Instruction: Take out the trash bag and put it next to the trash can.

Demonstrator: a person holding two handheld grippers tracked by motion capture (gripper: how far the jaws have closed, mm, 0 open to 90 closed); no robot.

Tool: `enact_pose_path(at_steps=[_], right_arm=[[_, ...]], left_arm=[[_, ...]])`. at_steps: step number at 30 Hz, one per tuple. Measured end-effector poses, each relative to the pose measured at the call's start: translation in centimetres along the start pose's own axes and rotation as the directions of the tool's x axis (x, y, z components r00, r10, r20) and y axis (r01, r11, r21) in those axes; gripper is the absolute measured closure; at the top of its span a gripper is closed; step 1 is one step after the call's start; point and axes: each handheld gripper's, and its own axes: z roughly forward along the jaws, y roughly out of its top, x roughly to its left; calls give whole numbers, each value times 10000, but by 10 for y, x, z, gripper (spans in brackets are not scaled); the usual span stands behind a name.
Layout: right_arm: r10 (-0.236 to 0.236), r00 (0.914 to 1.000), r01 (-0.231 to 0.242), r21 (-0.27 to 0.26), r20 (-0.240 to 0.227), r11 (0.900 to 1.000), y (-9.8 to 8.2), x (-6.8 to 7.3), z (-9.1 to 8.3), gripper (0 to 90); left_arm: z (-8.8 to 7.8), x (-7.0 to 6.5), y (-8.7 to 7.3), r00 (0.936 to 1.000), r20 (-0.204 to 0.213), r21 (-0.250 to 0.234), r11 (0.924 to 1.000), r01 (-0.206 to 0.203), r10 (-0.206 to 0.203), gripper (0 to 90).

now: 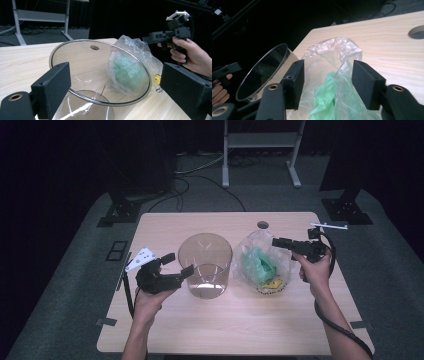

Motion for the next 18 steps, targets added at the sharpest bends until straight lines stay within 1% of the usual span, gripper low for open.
enact_pose_path(at_steps=[4,6,12,18], right_arm=[[-47,10000,47,18,34,10000,-1,0,-11,420],[-114,9999,114,25,87,9999,-1,0,-12,416],[-260,9995,256,225,199,9994,-11,-5,-27,407],[-238,9994,229,355,240,9991,-22,-11,-35,402]], left_arm=[[0,-1,0,10000,19,29,10000,-19,19,87],[1,-1,0,10000,16,45,10000,-40,40,87],[1,-1,0,10000,-16,67,10000,-49,49,87],[1,-1,-1,10000,-37,91,10000,-23,23,87]])
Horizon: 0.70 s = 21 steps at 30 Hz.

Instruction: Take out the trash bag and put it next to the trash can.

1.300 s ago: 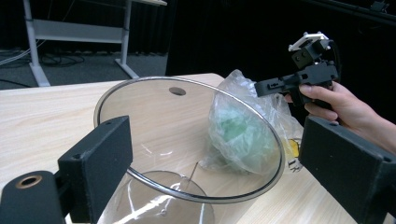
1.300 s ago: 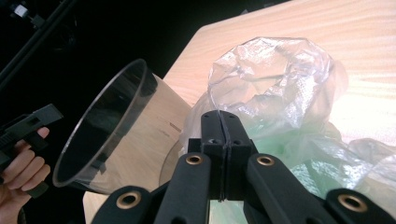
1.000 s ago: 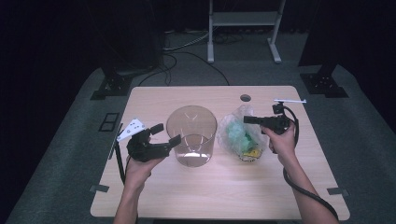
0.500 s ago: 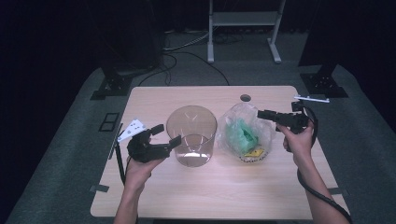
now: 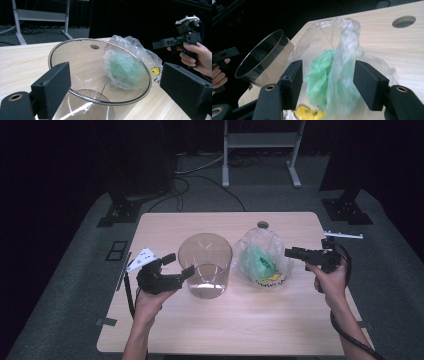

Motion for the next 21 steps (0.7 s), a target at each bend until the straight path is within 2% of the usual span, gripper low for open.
enact_pose_path(at_steps=[16,21], right_arm=[[316,9993,-316,0,177,9995,-33,-15,-14,394],[238,9992,-240,62,307,9997,-40,-16,-15,394]], left_arm=[[0,0,0,10000,-6,3,10000,1,-1,87],[-1,0,-1,10000,-43,-20,10000,33,-33,87]])
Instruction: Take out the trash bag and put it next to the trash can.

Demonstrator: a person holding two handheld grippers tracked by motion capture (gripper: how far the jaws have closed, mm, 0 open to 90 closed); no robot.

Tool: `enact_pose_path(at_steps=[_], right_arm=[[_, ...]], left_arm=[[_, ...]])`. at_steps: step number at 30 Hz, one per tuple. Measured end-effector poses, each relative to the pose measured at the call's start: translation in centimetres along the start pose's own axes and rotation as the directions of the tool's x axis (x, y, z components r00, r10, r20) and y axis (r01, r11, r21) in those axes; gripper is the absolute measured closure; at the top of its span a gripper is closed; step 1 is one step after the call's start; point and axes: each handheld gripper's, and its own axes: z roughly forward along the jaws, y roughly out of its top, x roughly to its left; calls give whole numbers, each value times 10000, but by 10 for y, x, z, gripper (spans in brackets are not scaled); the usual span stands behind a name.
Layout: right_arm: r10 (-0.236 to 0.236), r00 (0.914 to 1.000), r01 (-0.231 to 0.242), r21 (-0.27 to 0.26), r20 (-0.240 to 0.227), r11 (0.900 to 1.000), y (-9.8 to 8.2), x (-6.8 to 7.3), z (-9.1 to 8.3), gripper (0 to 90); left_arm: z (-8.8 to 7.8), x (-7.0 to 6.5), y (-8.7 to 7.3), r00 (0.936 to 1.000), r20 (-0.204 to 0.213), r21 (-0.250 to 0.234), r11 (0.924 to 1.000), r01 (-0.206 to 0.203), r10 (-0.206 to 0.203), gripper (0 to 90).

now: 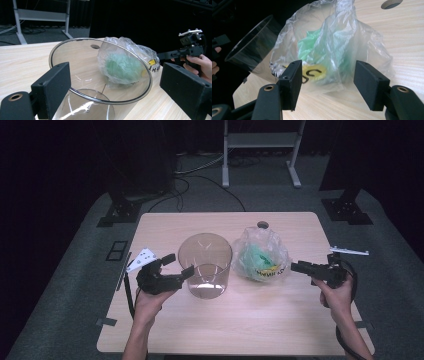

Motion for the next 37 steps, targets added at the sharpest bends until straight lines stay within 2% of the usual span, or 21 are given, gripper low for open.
enact_pose_path(at_steps=[8,21,27,34,37], right_arm=[[-101,9999,102,-67,54,9999,-10,1,-5,390],[235,9997,-235,-131,48,9996,-31,-7,-12,385],[353,9994,-352,-422,8,9985,-43,-6,-15,378],[713,9973,-725,-1117,-147,9911,-66,-5,-17,363],[623,9980,-628,-1086,-81,9921,-70,-3,-17,353]], left_arm=[[-1,0,0,10000,7,18,10000,-34,34,87],[-3,0,0,10000,-10,-59,10000,11,-11,87],[-4,0,1,10000,-18,-73,10000,-13,13,87],[-4,1,0,10000,-4,-51,10000,-23,23,87],[-5,1,1,10000,-16,-96,10000,-27,26,87]])
